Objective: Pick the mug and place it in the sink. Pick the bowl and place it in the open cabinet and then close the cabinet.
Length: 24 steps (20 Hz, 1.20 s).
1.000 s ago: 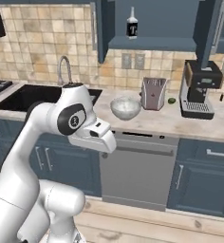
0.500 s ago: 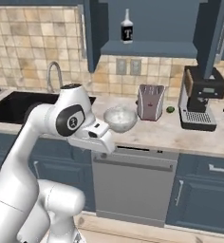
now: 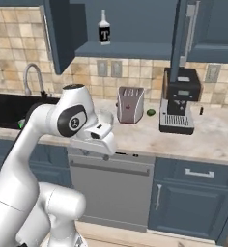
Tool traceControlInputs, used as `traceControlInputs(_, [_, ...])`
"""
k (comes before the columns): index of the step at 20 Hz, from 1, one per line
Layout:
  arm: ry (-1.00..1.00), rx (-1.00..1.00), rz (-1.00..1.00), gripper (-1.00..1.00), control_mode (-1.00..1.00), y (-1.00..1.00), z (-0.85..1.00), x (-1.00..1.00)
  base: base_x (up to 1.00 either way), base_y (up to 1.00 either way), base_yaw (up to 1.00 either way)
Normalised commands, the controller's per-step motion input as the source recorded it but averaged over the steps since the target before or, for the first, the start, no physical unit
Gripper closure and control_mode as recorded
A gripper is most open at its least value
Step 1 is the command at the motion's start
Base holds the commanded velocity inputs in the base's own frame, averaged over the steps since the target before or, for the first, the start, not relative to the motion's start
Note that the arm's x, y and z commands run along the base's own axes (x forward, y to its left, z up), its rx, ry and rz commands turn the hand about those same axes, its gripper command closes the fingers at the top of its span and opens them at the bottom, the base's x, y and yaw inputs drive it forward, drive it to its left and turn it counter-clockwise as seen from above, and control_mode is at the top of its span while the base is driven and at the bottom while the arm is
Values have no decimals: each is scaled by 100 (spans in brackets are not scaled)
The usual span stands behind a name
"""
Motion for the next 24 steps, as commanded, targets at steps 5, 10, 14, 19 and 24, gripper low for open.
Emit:
traceControlInputs(5, [0,0,0,-100,100,0,0,0,4,-24,0])
traceControlInputs(10, [0,0,0,-100,100,0,0,0,45,1,0])
traceControlInputs(14, [0,0,0,-100,100,0,0,0,50,-8,0])
traceControlInputs(19, [0,0,0,-100,100,0,0,0,19,-35,0])
traceControlInputs(24, [0,0,0,-100,100,0,0,0,33,-1,0])
